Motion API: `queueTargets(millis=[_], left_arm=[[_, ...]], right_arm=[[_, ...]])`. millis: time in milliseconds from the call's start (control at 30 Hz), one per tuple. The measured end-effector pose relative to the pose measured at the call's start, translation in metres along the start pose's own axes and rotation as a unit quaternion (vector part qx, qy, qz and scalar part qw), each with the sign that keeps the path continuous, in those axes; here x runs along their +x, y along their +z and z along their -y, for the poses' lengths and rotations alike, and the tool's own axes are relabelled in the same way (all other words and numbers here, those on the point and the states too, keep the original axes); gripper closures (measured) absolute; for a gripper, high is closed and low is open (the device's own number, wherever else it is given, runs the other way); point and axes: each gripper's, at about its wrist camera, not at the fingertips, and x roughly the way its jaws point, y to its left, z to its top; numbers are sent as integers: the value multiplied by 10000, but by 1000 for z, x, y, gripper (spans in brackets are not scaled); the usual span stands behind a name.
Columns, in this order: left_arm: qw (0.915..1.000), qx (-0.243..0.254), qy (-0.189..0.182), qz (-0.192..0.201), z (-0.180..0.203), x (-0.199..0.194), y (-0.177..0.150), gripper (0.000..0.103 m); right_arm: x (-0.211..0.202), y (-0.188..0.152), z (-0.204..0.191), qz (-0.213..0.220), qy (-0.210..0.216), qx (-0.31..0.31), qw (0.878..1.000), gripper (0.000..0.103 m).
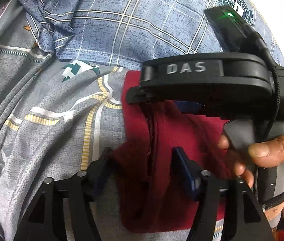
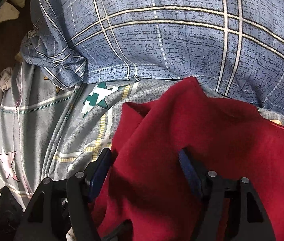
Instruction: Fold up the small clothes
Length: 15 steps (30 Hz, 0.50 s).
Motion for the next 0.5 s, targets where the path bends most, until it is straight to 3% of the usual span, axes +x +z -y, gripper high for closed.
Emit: queueTargets(millis=[167, 200, 333, 500], left_arm=[[9999, -108, -89, 0, -5, -1, 0, 47], [9999, -95, -114, -10, -5, 0, 0, 55], [9998, -46, -170, 132, -4, -5, -1, 75], [9984, 162, -272, 478, 3, -22, -2, 80]], right_arm=[[11, 0, -19, -67, -371, -372, 9986, 22], [12, -1, -20, -60, -364, -398, 9985, 20], [9, -2, -13, -46, -142, -270, 9995, 20], [-1, -2, -8, -93, 167, -45, 9998, 20]])
